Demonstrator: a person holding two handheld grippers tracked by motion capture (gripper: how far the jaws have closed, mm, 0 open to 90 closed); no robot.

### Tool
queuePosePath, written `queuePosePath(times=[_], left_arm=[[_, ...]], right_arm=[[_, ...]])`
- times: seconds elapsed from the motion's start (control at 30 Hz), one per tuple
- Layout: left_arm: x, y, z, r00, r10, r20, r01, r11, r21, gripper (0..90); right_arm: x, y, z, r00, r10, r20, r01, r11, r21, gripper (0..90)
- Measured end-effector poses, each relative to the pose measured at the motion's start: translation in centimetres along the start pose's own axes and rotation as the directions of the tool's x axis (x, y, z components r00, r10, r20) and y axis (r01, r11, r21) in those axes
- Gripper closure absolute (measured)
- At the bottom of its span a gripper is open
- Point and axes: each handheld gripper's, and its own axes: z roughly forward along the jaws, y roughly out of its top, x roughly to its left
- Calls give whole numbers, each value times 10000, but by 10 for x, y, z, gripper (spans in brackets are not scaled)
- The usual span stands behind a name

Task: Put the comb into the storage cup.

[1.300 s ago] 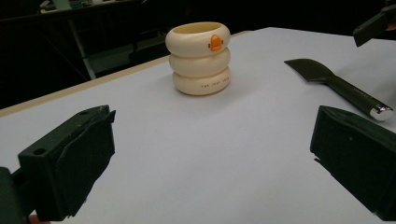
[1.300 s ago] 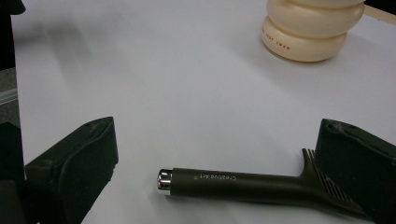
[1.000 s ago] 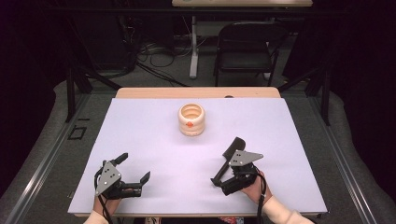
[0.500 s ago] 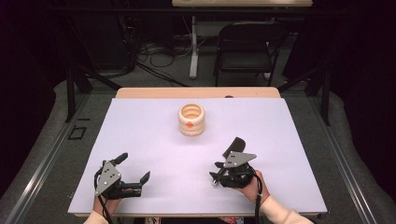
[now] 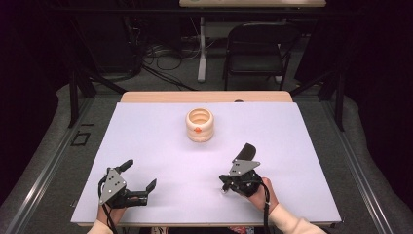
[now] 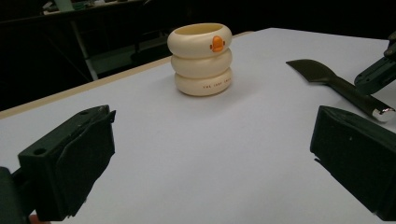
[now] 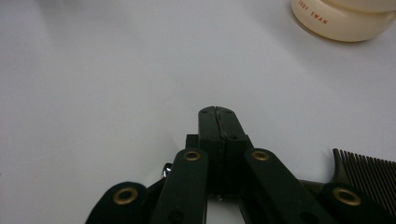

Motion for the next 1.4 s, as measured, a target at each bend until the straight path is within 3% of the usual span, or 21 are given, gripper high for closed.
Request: queuePosePath(times=[0.63,1.4], left_arm=[[0,0,0,10000,18,-4,-18,10000,-10,0],[1,0,-1,10000,-1,2,1,10000,-12,0]], right_arm=[[2,-1,12,9996,-28,-275,58,9938,1108,900],[-3,-11,-3,9986,341,-399,-264,9835,1790,900]])
